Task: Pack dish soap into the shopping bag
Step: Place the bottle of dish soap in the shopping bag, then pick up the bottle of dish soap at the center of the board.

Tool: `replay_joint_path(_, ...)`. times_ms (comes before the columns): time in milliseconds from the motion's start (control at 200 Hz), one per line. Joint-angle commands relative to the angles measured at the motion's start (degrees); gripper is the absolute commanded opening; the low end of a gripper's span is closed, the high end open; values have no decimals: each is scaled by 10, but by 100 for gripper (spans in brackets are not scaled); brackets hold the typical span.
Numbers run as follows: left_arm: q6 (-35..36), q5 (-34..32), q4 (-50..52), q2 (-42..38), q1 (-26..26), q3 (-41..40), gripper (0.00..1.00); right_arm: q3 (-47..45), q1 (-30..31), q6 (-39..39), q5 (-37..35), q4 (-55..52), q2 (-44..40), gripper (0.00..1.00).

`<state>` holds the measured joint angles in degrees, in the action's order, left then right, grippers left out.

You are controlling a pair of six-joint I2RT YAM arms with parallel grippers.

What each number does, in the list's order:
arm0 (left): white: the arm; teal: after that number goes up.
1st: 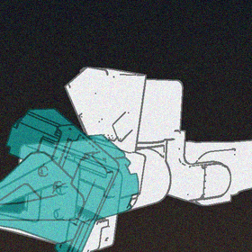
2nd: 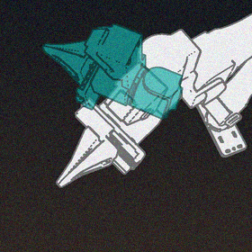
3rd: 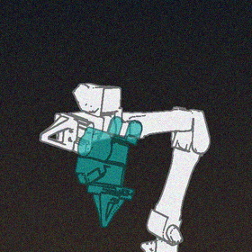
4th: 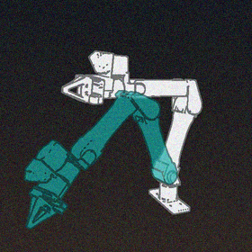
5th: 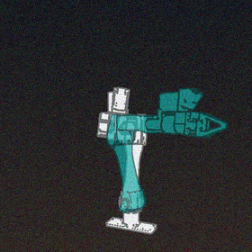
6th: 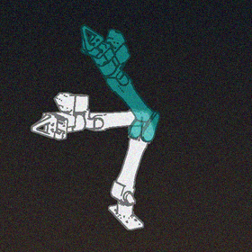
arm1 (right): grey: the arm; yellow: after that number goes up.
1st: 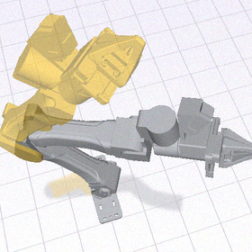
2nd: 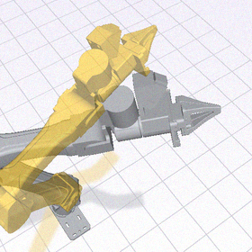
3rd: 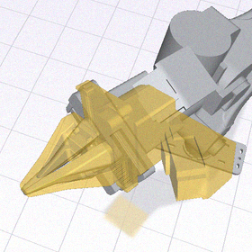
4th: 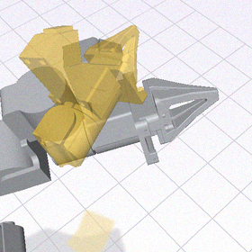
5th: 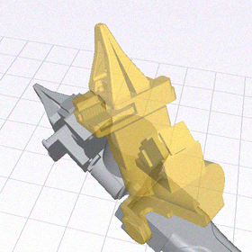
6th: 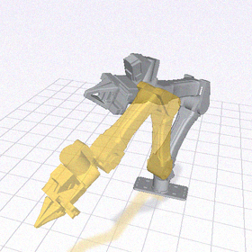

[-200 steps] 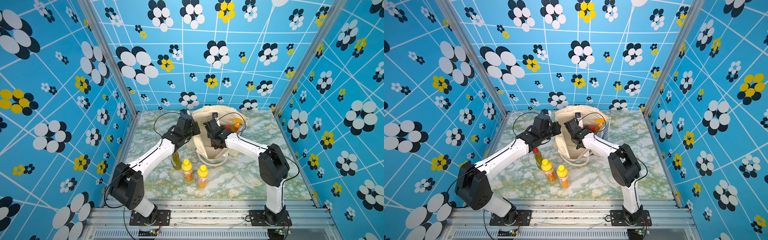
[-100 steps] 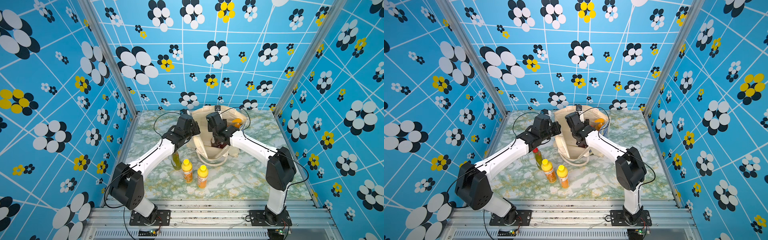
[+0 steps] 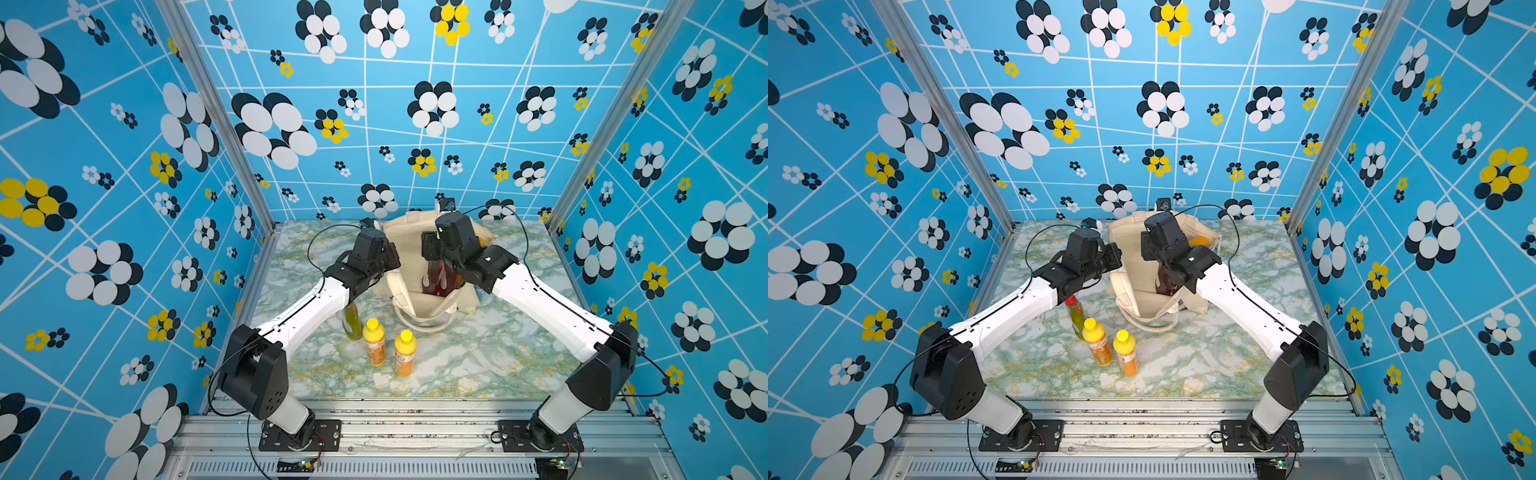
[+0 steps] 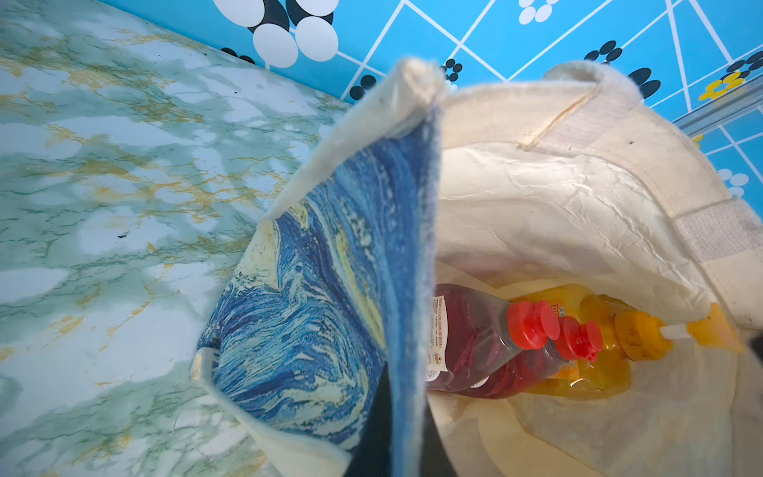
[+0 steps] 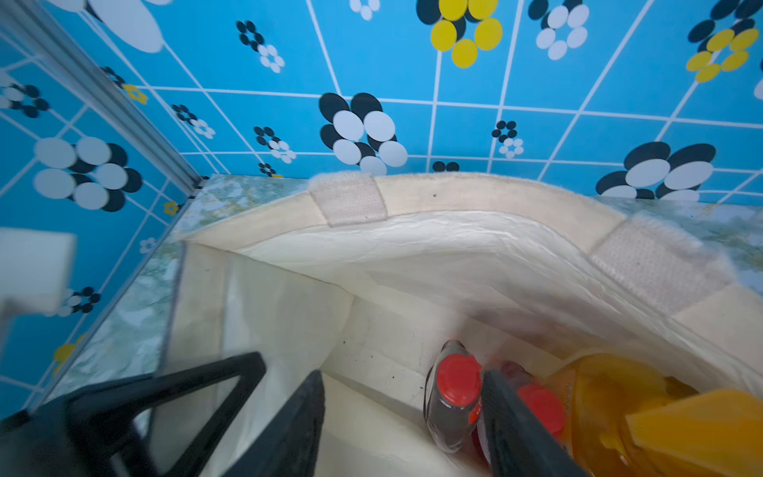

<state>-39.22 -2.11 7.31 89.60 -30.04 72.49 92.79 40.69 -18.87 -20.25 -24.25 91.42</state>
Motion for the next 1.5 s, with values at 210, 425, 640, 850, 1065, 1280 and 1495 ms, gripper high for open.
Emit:
replay_joint_path(210, 15, 3, 16, -1, 9, 12, 0, -101, 8, 82, 292, -49, -143, 62)
replay_joint_path(425, 13, 6, 21, -1, 14, 13, 0, -111, 61, 183, 302, -152, -163, 58)
replay_joint_path(640, 11, 5, 25, -1, 14, 18, 0, -155, 80, 225, 365, -150, -190, 58)
replay_joint_path(850, 10, 0, 33, -2, 14, 23, 0, -172, 119, 266, 391, -144, -185, 59)
replay_joint_path(1065, 10, -7, 41, -2, 14, 27, 0, -154, 137, 299, 414, -170, -150, 76)
replay_joint_path(1280, 12, -10, 54, 0, 16, 38, 0, -146, 145, 317, 405, -186, -125, 80)
replay_joint_path(1495, 11, -12, 59, 6, 20, 45, 0, -146, 164, 333, 377, -191, -103, 82)
